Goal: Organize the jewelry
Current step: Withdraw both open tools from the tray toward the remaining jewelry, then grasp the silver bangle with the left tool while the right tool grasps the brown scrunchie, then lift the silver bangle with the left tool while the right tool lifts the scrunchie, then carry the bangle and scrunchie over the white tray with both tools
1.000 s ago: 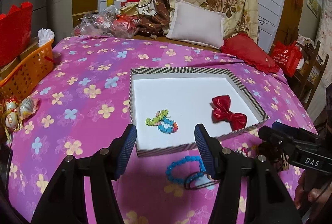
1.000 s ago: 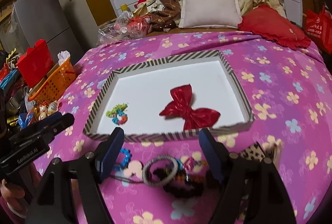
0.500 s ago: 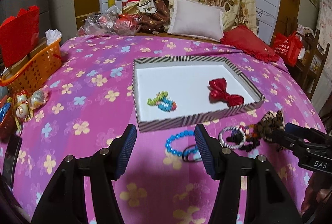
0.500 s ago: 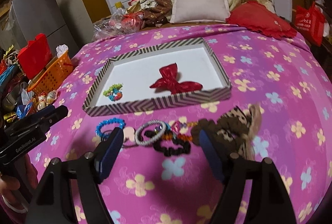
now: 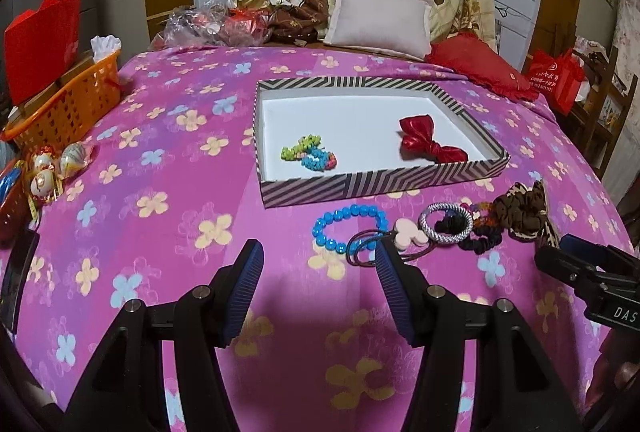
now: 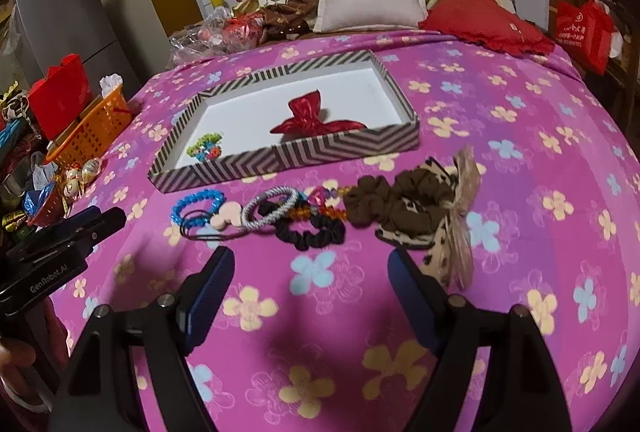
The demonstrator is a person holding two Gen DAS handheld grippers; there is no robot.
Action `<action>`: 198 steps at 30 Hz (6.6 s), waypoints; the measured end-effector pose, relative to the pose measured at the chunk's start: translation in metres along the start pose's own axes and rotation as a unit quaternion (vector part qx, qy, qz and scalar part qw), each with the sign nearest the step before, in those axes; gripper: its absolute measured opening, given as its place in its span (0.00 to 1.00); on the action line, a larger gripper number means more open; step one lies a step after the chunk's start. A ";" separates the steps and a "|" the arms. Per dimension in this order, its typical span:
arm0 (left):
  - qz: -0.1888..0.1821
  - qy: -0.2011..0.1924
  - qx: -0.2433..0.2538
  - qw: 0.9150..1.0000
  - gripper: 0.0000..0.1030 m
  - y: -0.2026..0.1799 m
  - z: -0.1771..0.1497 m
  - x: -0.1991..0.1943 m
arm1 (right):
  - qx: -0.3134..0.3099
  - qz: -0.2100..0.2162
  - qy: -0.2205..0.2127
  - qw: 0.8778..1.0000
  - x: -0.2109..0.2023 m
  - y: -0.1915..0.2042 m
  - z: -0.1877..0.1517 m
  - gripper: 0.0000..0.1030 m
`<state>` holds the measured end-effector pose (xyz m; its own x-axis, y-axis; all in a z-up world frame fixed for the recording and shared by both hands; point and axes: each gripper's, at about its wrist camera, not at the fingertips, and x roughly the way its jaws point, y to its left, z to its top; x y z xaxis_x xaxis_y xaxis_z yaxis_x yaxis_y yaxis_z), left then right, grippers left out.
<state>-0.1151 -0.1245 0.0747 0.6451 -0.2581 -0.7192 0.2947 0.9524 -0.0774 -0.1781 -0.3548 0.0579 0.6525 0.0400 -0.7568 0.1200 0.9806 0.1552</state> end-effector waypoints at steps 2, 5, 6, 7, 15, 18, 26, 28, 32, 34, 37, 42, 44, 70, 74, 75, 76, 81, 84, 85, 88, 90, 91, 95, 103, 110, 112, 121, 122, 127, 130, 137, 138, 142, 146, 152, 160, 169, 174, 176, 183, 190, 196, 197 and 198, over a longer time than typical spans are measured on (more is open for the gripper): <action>-0.001 0.003 -0.001 1.000 0.48 0.000 -0.002 0.001 | 0.003 -0.001 0.003 1.000 0.001 -0.003 -0.002 0.80; 0.000 0.006 0.000 1.000 0.48 0.001 -0.003 0.004 | 0.008 -0.002 0.007 1.000 0.003 -0.007 -0.003 0.80; 0.001 0.008 0.001 1.000 0.48 0.001 -0.004 0.005 | 0.010 -0.003 0.008 1.000 0.004 -0.009 -0.003 0.80; 0.001 0.009 0.001 1.000 0.48 0.001 -0.005 0.005 | 0.011 -0.003 0.008 1.000 0.004 -0.010 -0.004 0.80; -0.010 0.015 -0.006 1.000 0.48 0.005 -0.008 0.007 | 0.014 -0.007 0.012 1.000 0.005 -0.018 -0.005 0.80; -0.026 0.020 -0.020 0.999 0.48 0.012 -0.009 0.009 | 0.018 -0.008 0.012 1.000 0.005 -0.022 -0.005 0.80; -0.035 0.031 -0.030 0.998 0.48 0.015 -0.012 0.014 | 0.024 -0.012 0.010 1.000 0.005 -0.032 -0.005 0.80; -0.037 0.033 -0.028 0.998 0.48 0.013 -0.013 0.016 | 0.025 -0.015 0.010 1.000 0.006 -0.036 -0.005 0.80; -0.049 0.029 -0.013 0.998 0.48 0.004 -0.012 0.016 | 0.021 -0.028 0.005 0.999 0.006 -0.044 -0.002 0.80; -0.062 0.027 -0.002 0.998 0.48 -0.003 -0.010 0.015 | 0.018 -0.037 0.002 0.999 0.007 -0.050 0.002 0.80; -0.089 0.024 0.021 0.996 0.48 -0.019 -0.008 0.015 | 0.012 -0.046 0.001 0.999 0.011 -0.059 0.009 0.80; -0.134 0.022 0.069 0.988 0.48 -0.049 -0.002 0.019 | 0.015 -0.045 -0.004 0.999 0.015 -0.068 0.019 0.77; -0.146 0.016 0.089 0.985 0.48 -0.061 0.001 0.023 | 0.015 -0.043 -0.008 0.999 0.016 -0.069 0.023 0.77; -0.194 0.057 0.245 0.948 0.31 -0.107 0.011 0.082 | -0.040 -0.031 0.012 0.999 0.049 -0.065 0.045 0.65; -0.200 0.063 0.242 0.947 0.14 -0.107 0.012 0.087 | -0.049 -0.037 0.017 0.998 0.058 -0.065 0.050 0.55; -0.201 0.065 0.243 0.947 0.11 -0.107 0.012 0.087 | -0.051 -0.042 0.021 0.998 0.061 -0.066 0.050 0.47; -0.205 0.067 0.243 0.946 0.09 -0.107 0.012 0.088 | -0.053 -0.044 0.025 0.997 0.064 -0.066 0.051 0.39; -0.211 0.057 0.236 0.947 0.02 -0.103 0.013 0.082 | -0.043 -0.037 0.020 0.998 0.063 -0.070 0.048 0.18; -0.223 0.053 0.212 0.950 0.02 -0.096 0.019 0.075 | -0.040 -0.031 0.001 0.999 0.051 -0.069 0.048 0.11; -0.227 0.049 0.201 0.952 0.02 -0.091 0.021 0.071 | -0.040 -0.028 -0.006 0.999 0.047 -0.069 0.048 0.09; -0.240 0.047 0.180 0.953 0.02 -0.083 0.026 0.061 | -0.037 -0.015 -0.022 0.999 0.032 -0.066 0.051 0.06; -0.253 0.052 0.168 0.951 0.02 -0.078 0.028 0.056 | -0.034 -0.004 -0.030 0.999 0.024 -0.064 0.053 0.06; -0.254 0.050 0.161 0.952 0.02 -0.075 0.029 0.053 | -0.033 -0.001 -0.033 0.999 0.020 -0.064 0.054 0.06; -0.260 0.053 0.149 0.953 0.02 -0.067 0.030 0.045 | -0.026 0.013 -0.042 0.999 0.008 -0.061 0.057 0.06; -0.258 0.080 0.128 0.954 0.02 -0.058 0.018 0.048 | -0.024 0.022 -0.032 0.999 0.006 -0.056 0.050 0.06; -0.284 0.069 0.091 0.952 0.02 -0.043 0.029 0.033 | 0.003 0.068 -0.038 0.997 -0.007 -0.060 0.051 0.06; -0.285 0.060 0.088 0.953 0.02 -0.041 0.034 0.027 | 0.007 0.071 -0.044 0.996 -0.011 -0.062 0.053 0.06; -0.294 0.059 0.078 0.951 0.02 -0.036 0.037 0.019 | 0.001 0.012 -0.011 1.000 0.000 -0.065 0.051 0.45; -0.294 0.062 0.076 0.951 0.02 -0.036 0.035 0.020 | -0.002 0.012 -0.003 1.000 0.004 -0.065 0.048 0.52; -0.281 0.087 0.072 0.953 0.02 -0.038 0.024 0.033 | -0.016 -0.021 0.038 0.999 0.027 -0.065 0.033 0.59; -0.279 0.098 0.069 0.953 0.03 -0.037 0.020 0.037 | -0.010 -0.021 0.053 0.998 0.037 -0.069 0.026 0.59; -0.280 0.111 0.072 0.951 0.19 -0.036 0.017 0.034 | -0.008 -0.024 0.054 0.998 0.041 -0.070 0.022 0.59; -0.281 0.117 0.072 0.950 0.24 -0.037 0.016 0.033 | -0.007 -0.026 0.055 0.998 0.042 -0.071 0.021 0.59; -0.253 0.106 0.117 0.955 0.31 -0.058 0.007 0.023 | -0.005 -0.020 0.059 0.998 0.044 -0.072 0.021 0.59; -0.220 0.106 0.155 0.957 0.29 -0.078 -0.004 0.026 | -0.011 -0.019 0.058 0.998 0.043 -0.069 0.021 0.59; -0.186 0.115 0.166 0.961 0.23 -0.086 -0.011 0.039 | -0.008 -0.016 0.055 0.998 0.043 -0.070 0.020 0.59; -0.183 0.145 0.131 0.963 0.16 -0.083 -0.011 0.058 | -0.006 -0.015 0.053 0.998 0.047 -0.071 0.019 0.59; -0.224 0.121 0.080 0.964 0.01 -0.063 -0.003 0.045 | -0.014 -0.005 0.026 1.000 0.037 -0.067 0.020 0.12; -0.257 0.114 0.043 0.959 0.01 -0.042 0.011 0.028 | -0.019 0.009 0.001 1.000 0.016 -0.059 0.029 0.11; -0.259 0.108 0.034 0.959 0.01 -0.035 0.017 0.022 | -0.021 0.016 -0.010 1.000 0.007 -0.055 0.032 0.11; -0.263 0.082 0.014 0.961 0.01 -0.014 0.037 0.003 | -0.029 0.038 -0.042 0.998 -0.019 -0.041 0.044 0.11; -0.241 0.065 0.024 0.968 0.01 -0.014 0.042 -0.003 | -0.028 0.057 -0.053 0.997 -0.028 -0.034 0.052 0.11; -0.227 0.054 0.028 0.972 0.01 -0.013 0.046 -0.002 | -0.032 0.059 -0.058 0.996 -0.031 -0.027 0.059 0.11; -0.221 0.051 0.029 0.973 0.01 -0.013 0.048 -0.002 | -0.032 0.060 -0.060 0.996 -0.031 -0.026 0.060 0.11; -0.214 0.048 0.031 0.975 0.01 -0.014 0.049 -0.001 | -0.032 0.061 -0.061 0.996 -0.032 -0.025 0.062 0.11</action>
<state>-0.0853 -0.1452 0.1109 0.3851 -0.6108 -0.6918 0.5666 0.7482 -0.3451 -0.1554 -0.3928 0.1174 0.7462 0.1390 -0.6511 -0.0107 0.9803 0.1971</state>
